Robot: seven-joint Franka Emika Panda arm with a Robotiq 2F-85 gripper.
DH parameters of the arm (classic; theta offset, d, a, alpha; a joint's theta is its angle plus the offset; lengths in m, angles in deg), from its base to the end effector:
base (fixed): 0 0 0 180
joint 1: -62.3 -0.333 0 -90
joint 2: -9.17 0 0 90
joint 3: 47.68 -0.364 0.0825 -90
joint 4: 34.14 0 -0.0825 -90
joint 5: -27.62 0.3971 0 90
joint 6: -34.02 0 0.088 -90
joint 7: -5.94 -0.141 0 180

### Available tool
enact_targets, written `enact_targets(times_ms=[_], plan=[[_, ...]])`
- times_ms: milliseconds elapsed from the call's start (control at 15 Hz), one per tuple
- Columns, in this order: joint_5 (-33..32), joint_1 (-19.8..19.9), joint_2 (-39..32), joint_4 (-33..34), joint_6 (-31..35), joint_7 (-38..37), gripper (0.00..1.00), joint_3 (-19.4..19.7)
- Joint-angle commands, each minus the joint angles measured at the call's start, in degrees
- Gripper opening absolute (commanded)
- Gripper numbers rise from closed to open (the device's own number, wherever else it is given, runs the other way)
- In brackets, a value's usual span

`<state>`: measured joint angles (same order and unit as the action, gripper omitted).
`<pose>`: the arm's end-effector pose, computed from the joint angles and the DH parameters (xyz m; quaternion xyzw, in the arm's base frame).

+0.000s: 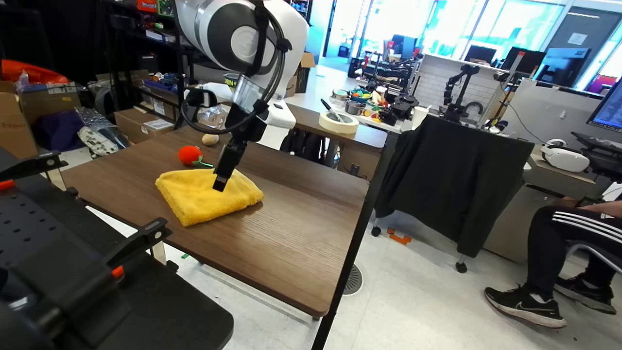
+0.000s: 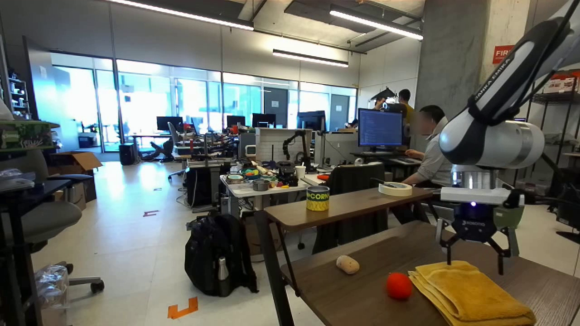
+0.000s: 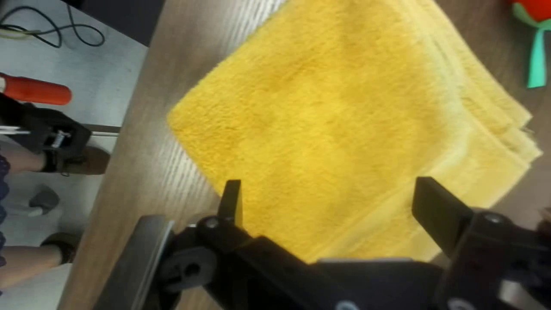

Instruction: Wipe the table with the yellow towel

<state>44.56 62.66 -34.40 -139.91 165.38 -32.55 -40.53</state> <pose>0.6234 -0.0683 0.0823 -0.8640 0.4785 0.1564 0.0082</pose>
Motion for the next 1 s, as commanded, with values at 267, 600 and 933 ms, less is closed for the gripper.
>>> enact_targets(times_ms=[267,600,933], plan=[[-0.5,0.0,-0.3,-0.6,2.2,0.1,1.0,0.5],[-1.3,-2.5,-2.3,-0.9,9.4,1.2,1.0,-0.3],[-1.6,-5.6,-5.8,-0.5,11.5,1.3,1.0,-1.5]])
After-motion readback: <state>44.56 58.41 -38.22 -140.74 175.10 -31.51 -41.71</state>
